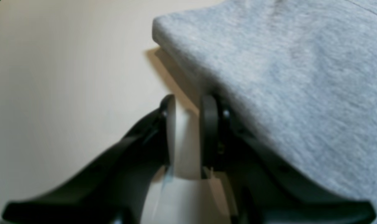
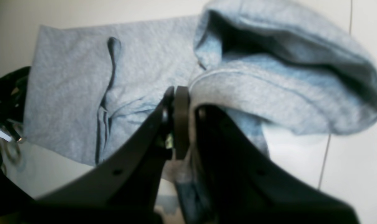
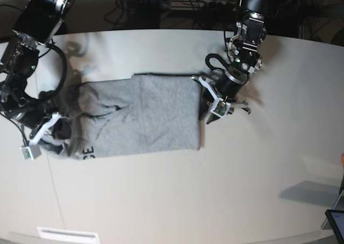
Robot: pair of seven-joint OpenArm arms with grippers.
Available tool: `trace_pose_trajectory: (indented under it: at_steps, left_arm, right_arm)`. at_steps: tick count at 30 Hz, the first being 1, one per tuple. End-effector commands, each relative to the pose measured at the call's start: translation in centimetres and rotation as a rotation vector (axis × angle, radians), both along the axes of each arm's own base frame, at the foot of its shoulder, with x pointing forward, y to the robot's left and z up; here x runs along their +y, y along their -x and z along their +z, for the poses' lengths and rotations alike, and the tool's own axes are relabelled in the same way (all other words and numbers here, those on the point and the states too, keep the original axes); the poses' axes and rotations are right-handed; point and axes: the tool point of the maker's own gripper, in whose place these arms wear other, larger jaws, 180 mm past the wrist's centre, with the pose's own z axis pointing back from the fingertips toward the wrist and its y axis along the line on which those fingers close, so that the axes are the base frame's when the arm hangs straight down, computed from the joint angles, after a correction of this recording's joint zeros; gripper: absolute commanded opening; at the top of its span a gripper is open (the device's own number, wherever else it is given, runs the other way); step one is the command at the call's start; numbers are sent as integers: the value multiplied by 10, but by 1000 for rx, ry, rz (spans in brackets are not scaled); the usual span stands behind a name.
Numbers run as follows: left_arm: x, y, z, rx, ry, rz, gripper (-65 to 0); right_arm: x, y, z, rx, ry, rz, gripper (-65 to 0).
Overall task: Fold the T-shirt properly
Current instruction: 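Lift the shirt end and fold it over toward the left gripper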
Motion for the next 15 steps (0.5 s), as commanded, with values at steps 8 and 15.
trace_pose_trajectory:
  at_steps: [8,15]
  left_arm:
    - [3,0,-4,23,-35,-5,-511]
    - [7,2,-10,67,-63,7,-511]
  right_arm:
    - [20,-4,10,-43,-49,17,-649]
    - [71,0,6,-40,-77,131,-649]
